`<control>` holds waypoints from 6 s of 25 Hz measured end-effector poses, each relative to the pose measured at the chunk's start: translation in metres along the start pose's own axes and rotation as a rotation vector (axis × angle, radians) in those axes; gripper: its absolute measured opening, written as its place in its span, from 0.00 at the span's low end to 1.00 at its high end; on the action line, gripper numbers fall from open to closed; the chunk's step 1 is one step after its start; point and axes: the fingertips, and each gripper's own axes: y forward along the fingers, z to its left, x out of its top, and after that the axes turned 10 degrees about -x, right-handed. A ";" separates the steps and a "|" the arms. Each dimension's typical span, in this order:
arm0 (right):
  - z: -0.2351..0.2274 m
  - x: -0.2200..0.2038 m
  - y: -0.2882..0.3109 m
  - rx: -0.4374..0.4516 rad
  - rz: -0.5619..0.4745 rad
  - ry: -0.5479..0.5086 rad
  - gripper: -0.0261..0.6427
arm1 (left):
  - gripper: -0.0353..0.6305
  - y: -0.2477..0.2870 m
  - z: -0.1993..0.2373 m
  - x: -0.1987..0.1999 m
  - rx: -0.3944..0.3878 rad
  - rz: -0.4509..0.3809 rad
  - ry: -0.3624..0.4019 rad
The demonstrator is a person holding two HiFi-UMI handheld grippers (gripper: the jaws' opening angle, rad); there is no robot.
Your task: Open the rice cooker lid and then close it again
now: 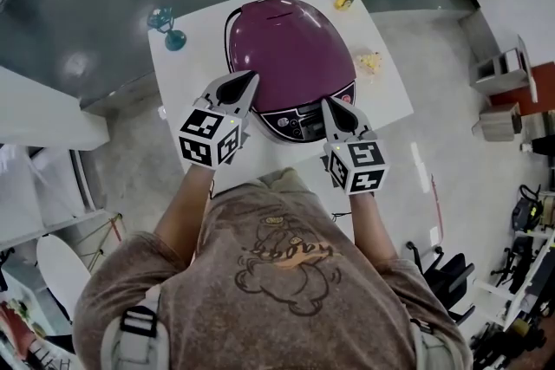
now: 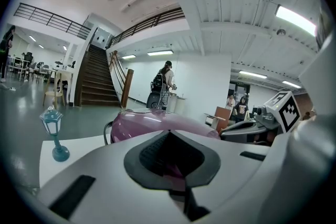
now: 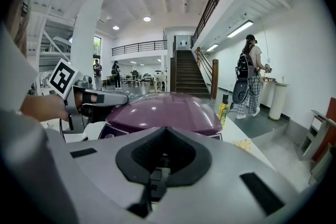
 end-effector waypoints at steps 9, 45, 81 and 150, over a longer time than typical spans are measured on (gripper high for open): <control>-0.002 0.003 -0.001 0.009 -0.048 0.046 0.04 | 0.08 0.002 -0.001 0.002 0.000 0.032 0.010; 0.000 0.003 -0.002 0.028 -0.057 0.068 0.05 | 0.08 -0.008 0.016 0.093 -0.045 -0.090 0.040; 0.000 0.006 -0.003 0.038 -0.055 0.070 0.05 | 0.08 0.005 0.092 0.185 -0.016 -0.253 0.050; 0.000 0.004 -0.001 0.011 -0.073 0.052 0.05 | 0.56 -0.013 0.106 0.218 -0.187 -0.325 0.191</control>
